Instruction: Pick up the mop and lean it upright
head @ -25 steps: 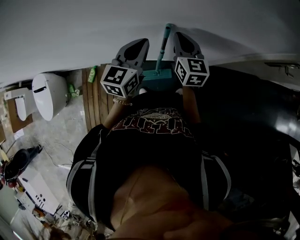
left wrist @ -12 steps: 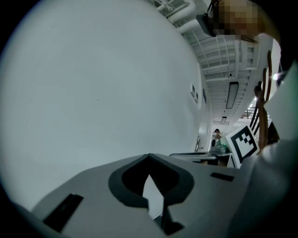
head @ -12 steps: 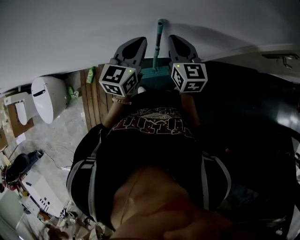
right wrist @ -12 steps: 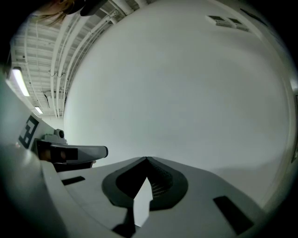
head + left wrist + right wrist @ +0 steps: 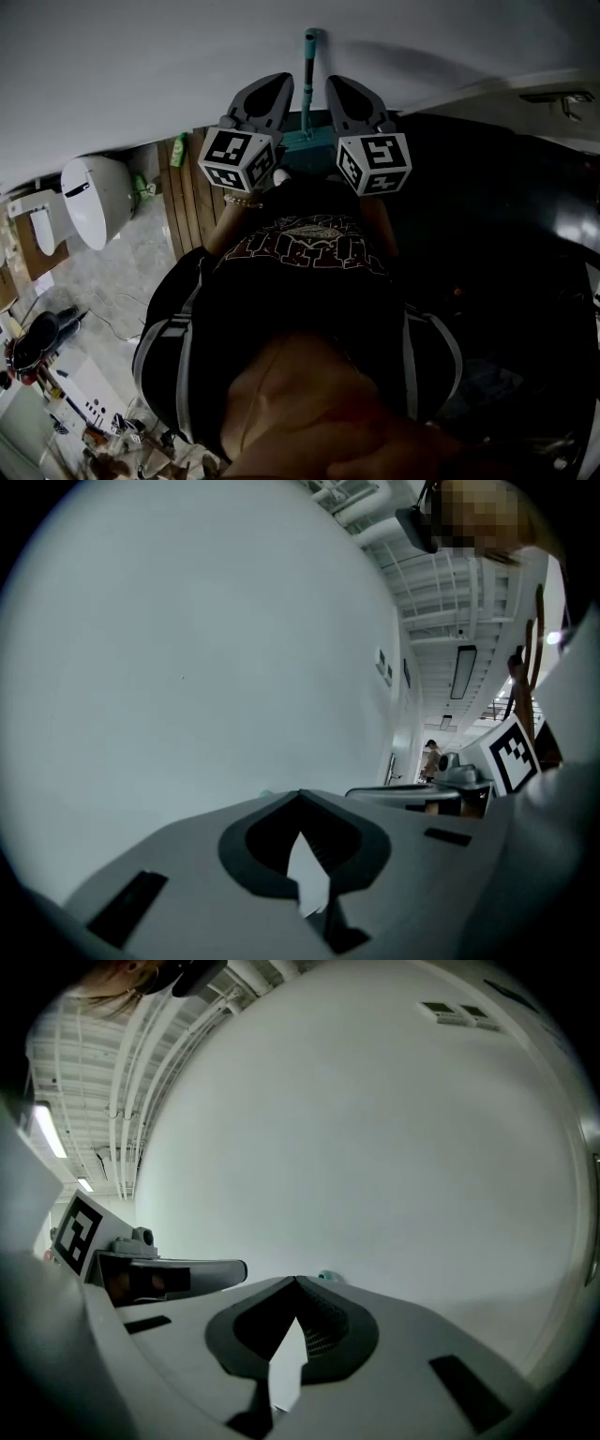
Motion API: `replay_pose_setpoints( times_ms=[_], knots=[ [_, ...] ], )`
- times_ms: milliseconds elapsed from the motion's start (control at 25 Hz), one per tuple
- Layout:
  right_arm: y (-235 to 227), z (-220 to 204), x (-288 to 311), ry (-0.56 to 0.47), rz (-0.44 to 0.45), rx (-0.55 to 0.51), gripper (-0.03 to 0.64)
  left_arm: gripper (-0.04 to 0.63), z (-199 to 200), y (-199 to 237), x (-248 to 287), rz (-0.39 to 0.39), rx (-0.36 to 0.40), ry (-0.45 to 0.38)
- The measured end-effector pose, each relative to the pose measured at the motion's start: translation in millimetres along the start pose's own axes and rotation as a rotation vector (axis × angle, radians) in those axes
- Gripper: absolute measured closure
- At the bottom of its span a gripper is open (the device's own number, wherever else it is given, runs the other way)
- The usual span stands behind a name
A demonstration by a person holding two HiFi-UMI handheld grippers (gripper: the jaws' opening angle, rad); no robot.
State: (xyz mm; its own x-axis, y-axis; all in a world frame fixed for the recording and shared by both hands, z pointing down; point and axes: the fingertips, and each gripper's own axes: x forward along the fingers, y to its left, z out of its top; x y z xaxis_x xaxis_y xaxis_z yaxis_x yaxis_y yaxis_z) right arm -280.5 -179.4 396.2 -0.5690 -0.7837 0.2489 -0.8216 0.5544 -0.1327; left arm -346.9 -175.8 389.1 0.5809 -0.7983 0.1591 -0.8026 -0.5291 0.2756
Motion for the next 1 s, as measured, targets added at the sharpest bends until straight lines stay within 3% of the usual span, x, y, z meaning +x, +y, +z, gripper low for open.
replay_pose_setpoints(
  times_ms=[1000],
  knots=[
    [9, -6, -12, 0.017, 0.016, -0.016, 0.598, 0.558, -8, -11, -9, -0.008, -0.002, 0.012]
  ],
)
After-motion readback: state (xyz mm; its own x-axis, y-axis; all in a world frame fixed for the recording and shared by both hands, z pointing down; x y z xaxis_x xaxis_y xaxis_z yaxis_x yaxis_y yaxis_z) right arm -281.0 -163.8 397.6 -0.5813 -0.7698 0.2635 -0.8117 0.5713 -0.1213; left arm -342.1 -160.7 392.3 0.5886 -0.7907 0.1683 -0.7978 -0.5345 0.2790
